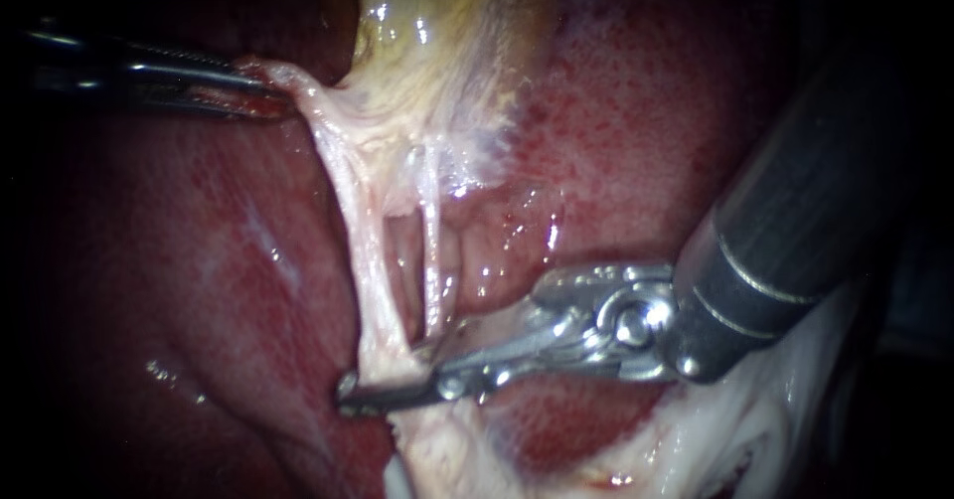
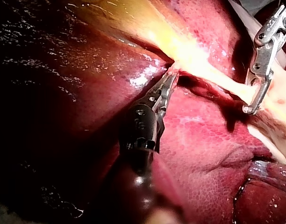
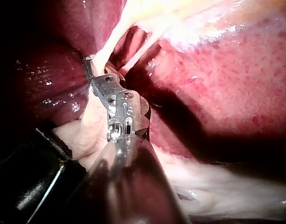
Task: Going back first clip left tube
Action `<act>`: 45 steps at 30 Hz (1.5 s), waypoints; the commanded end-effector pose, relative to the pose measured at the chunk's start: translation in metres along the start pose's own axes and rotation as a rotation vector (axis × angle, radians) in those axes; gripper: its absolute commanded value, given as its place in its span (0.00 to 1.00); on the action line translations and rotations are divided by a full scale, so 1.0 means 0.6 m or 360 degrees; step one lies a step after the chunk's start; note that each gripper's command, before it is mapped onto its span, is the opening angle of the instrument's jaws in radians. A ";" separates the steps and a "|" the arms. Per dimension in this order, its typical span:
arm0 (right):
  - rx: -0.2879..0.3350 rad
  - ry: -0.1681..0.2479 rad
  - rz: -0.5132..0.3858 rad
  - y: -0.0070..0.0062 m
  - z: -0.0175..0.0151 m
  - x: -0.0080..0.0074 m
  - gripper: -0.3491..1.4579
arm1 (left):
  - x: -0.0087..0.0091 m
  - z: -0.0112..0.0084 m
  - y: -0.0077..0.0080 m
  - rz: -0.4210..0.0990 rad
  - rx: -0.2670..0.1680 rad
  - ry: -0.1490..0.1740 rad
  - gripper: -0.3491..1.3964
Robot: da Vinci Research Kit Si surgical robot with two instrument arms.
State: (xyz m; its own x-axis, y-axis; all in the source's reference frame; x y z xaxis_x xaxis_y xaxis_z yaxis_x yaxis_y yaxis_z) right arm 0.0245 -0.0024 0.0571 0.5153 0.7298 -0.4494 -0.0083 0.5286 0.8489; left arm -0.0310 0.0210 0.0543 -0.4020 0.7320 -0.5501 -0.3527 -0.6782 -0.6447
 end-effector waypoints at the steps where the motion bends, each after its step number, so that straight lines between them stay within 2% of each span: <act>1: -0.0003 0.0004 0.0006 0.0002 0.0001 -0.0004 0.07 | 0.0000 -0.0001 0.0000 0.0000 0.0001 0.0000 0.00; 3: -0.0007 0.0020 -0.0108 0.0008 0.0005 -0.0005 0.22 | 0.0000 -0.0001 0.0001 0.0000 0.0001 0.0000 0.00; 6: -0.0071 0.0051 -0.0172 0.0024 0.0012 -0.0005 0.40 | 0.0000 -0.0001 0.0001 0.0000 0.0001 0.0000 0.00; 9: -0.0161 0.0090 -0.0259 0.0044 0.0012 -0.0006 0.46 | 0.0000 -0.0001 0.0001 0.0000 0.0001 0.0000 0.00; 12: -0.0302 0.0141 -0.0368 0.0064 0.0002 -0.0009 0.47 | 0.0000 -0.0001 0.0001 0.0000 0.0001 0.0000 0.00; 17: -0.0391 0.0157 -0.0465 0.0074 -0.0034 -0.0023 0.47 | -0.0001 -0.0003 0.0001 0.0000 0.0000 0.0000 0.00; 20: -0.0393 0.0147 -0.0534 0.0067 -0.0063 -0.0028 0.47 | -0.0001 -0.0004 0.0000 0.0000 -0.0001 0.0000 0.00; 26: -0.0370 0.0124 -0.0724 0.0039 -0.0141 -0.0035 0.47 | -0.0001 -0.0005 0.0000 0.0001 -0.0001 0.0000 0.00; 30: -0.0348 0.0113 -0.0791 0.0023 -0.0193 -0.0051 0.47 | -0.0001 -0.0005 0.0000 0.0001 -0.0002 0.0000 0.00; 36: -0.0327 0.0108 -0.0814 0.0015 -0.0259 -0.0073 0.47 | -0.0001 -0.0004 0.0000 0.0001 -0.0002 0.0000 0.00; 45: -0.0365 0.0117 -0.0808 0.0013 -0.0307 -0.0056 0.47 | -0.0003 0.0006 0.0002 0.0001 0.0005 0.0001 0.00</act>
State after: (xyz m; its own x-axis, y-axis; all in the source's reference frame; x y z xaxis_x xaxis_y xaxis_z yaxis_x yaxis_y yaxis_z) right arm 0.0069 0.0036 0.0541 0.4419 0.3826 -0.8114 0.0339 0.8967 0.4412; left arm -0.0313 0.0207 0.0547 -0.4015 0.7315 -0.5511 -0.3543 -0.6789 -0.6430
